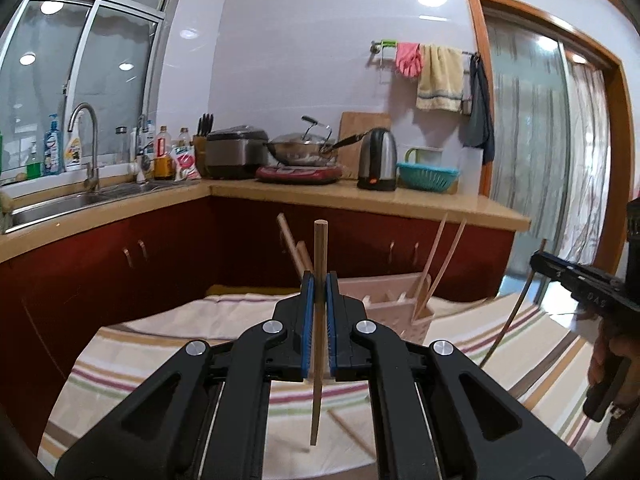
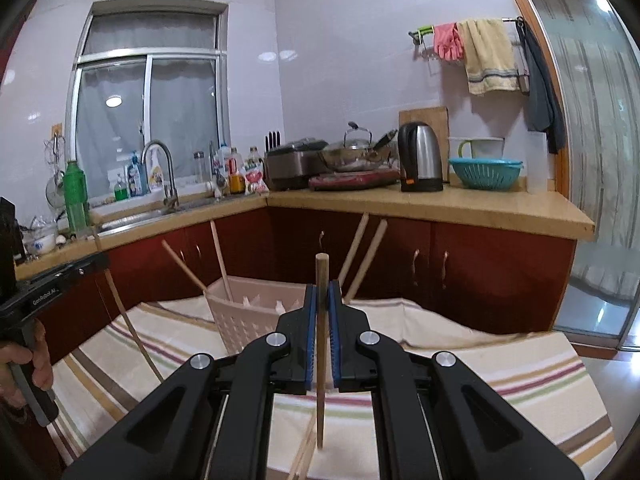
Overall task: Organize utensils
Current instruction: 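Lift both chopsticks upright and carry them over the pink holder, then lower both chopsticks into the holder and open both tools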
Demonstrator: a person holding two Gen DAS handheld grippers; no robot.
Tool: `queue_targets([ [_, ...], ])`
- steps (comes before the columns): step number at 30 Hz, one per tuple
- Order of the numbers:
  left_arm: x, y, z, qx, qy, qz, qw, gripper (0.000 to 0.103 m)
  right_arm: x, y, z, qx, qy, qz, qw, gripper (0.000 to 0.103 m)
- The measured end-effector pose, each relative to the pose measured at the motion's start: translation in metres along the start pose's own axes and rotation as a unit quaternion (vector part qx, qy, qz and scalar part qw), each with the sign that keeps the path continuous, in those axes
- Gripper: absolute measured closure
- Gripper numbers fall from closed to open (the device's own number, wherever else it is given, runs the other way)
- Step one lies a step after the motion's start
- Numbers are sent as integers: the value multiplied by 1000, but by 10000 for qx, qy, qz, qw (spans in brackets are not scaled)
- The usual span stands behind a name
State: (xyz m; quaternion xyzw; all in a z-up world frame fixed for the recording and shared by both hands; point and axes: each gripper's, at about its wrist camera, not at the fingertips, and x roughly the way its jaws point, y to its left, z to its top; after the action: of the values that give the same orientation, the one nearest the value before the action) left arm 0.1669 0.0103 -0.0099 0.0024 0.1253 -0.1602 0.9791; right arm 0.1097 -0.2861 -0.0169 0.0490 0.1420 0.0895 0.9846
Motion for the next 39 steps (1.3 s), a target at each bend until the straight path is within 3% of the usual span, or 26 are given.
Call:
queue_targets([
  [8,1,-11,50,-9,-426,-311,9986,97,4,-3,36,125,-346,221,9991,96],
  [20,36,-28,105,110,-1009,-289,9944,97,30,0,92,13,-1070,393,9935,96],
  [31,96,-14,95,-227,-954,-86,9951,97,88,-10,75,226,-772,396,9960,96],
  [39,135,-7,56,-298,-391,-76,9988,97,117,-13,42,345,-337,377,9981,96],
])
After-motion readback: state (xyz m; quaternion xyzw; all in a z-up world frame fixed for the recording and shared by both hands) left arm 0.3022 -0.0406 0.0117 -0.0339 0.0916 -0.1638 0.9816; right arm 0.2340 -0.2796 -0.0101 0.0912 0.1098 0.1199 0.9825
